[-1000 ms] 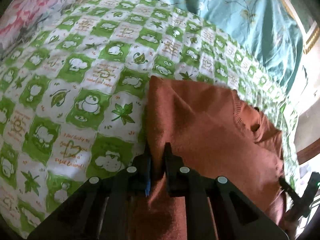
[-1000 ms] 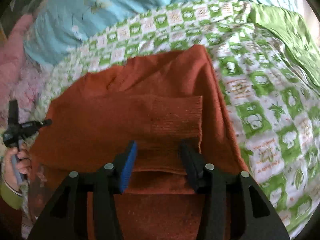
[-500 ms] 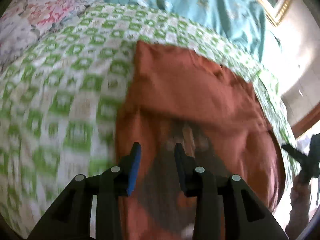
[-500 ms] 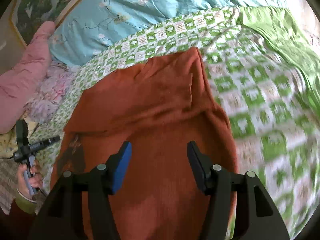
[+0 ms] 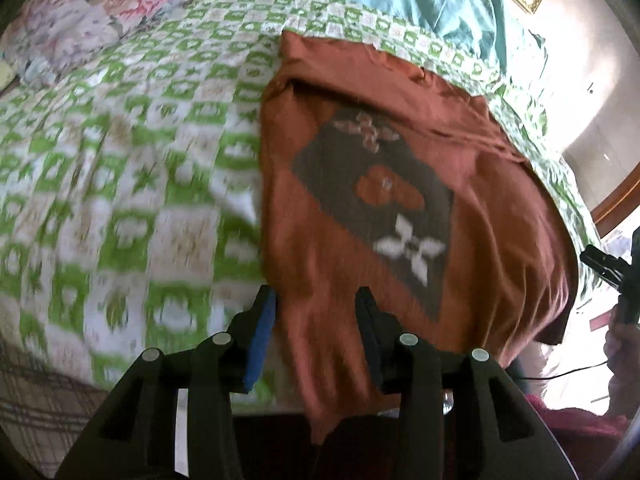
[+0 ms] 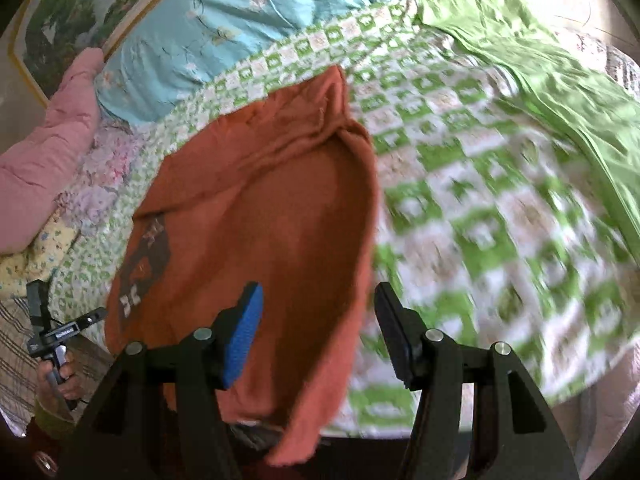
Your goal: Fold small clothes
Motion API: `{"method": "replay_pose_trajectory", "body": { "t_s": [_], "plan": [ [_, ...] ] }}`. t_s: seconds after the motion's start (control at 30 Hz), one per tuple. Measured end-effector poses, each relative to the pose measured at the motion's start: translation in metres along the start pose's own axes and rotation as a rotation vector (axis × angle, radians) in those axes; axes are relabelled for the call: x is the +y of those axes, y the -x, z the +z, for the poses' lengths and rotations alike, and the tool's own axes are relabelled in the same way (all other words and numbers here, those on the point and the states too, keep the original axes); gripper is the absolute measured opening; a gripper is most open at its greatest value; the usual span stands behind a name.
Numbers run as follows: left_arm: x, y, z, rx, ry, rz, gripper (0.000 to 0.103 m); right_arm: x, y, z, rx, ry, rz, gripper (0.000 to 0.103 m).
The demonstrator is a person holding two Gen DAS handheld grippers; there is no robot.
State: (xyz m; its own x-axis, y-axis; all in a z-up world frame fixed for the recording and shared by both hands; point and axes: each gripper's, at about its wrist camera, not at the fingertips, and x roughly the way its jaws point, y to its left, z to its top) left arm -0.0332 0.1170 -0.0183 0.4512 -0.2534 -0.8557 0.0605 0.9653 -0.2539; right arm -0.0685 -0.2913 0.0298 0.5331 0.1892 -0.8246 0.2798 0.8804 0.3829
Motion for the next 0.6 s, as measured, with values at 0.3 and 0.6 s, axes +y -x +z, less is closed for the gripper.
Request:
{"method": "replay_pose_trajectory", "body": {
  "t_s": [0.3, 0.6],
  "plan": [
    [0.001, -0.007, -0.036, 0.031, 0.011, -0.008, 0.045, -0.006, 0.002, -0.041, 0.116, 0.012, 0.013, 0.059],
    [0.000, -0.010, -0.040, 0.031, 0.015, -0.035, 0.045, 0.002, -0.017, -0.066, 0.153, -0.016, 0.011, 0.059]
  ]
}}
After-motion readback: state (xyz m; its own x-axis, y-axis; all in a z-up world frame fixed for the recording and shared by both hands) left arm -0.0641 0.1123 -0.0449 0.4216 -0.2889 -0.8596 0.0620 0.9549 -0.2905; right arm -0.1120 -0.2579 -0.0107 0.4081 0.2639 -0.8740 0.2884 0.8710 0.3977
